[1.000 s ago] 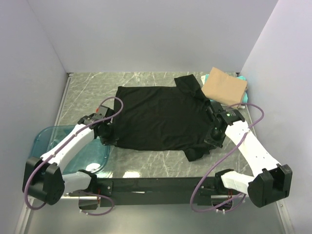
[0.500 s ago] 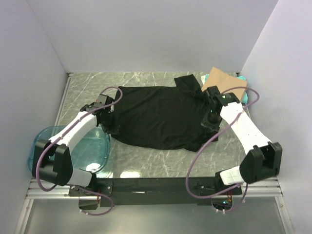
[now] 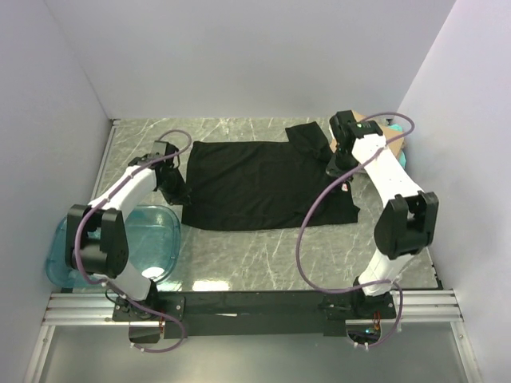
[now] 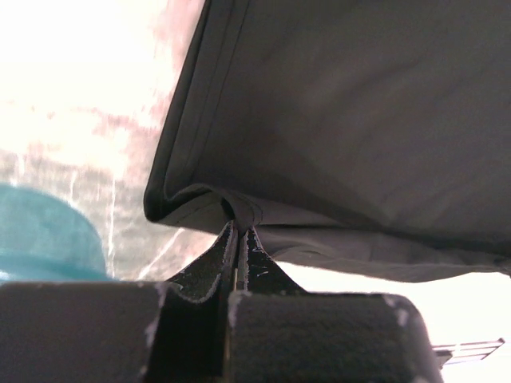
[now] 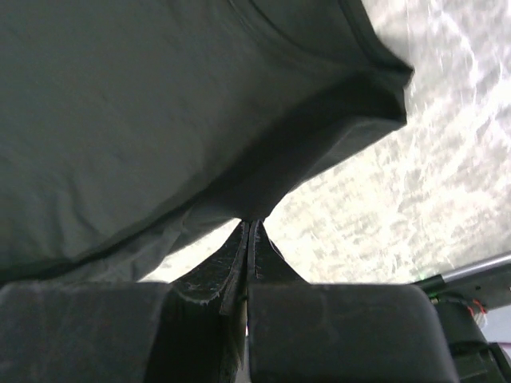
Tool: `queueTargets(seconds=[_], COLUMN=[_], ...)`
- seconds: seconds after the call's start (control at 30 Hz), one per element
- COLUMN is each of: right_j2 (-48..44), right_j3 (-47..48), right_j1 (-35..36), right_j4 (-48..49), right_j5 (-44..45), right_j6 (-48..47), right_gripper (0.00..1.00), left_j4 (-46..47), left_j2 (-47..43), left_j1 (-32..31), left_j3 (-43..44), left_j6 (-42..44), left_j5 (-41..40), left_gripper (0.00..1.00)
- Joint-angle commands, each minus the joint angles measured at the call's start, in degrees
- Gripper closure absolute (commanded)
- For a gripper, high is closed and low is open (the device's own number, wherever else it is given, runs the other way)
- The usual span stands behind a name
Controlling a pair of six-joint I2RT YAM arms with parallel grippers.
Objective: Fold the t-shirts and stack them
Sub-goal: Fold the tshirt
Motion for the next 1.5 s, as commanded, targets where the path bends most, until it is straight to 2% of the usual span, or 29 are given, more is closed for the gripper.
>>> queueTargets(seconds=[0.0, 0.5, 1.07, 1.27, 1.3, 1.37, 1.4, 1.47], right_j2=[3.16, 16.87, 23.20, 27.76, 28.38, 29.71, 29.88, 28.84], right_j3=[6.97, 26.23, 28.87, 35.54, 36.69, 39.85, 40.47, 40.48], right_j1=[-0.99, -2.48, -2.66, -3.44, -3.71, -4.50, -4.68, -5.03], right_j4=[-0.09, -4.74, -2.99, -3.17, -3.08, -2.82, -2.29, -1.50], right_j5=[2.06, 1.62, 1.44, -0.93, -2.15, -3.82, -4.88, -5.06], right_j6=[-1.56, -3.93, -6.04, -6.57, -6.57, -6.66, -6.66, -6.84], right_gripper=[1.00, 1.00, 1.00, 1.00, 0.90, 0.78, 0.67, 0.56], left_j4=[2.25, 4.45, 3.74, 1.20, 1.11, 0.93, 0.76, 0.40], left_j2=[1.69, 10.83, 19.88, 20.42, 20.15, 19.28, 19.01, 18.13], left_j1=[1.08, 4.42, 5.92, 6.27, 6.27, 6.27, 6.27, 6.27], left_j3=[4.17, 11.72, 19.11, 22.36, 22.54, 23.06, 23.33, 24.03], left_j6=[1.71, 2.33, 5.93, 5.93, 5.76, 5.76, 5.84, 6.02], left_j5=[1.60, 3.45, 2.66, -0.06, -0.85, -1.29, -1.64, -2.00], left_gripper=[0.99, 0.99, 0.99, 0.78, 0.64, 0.51, 0.40, 0.34])
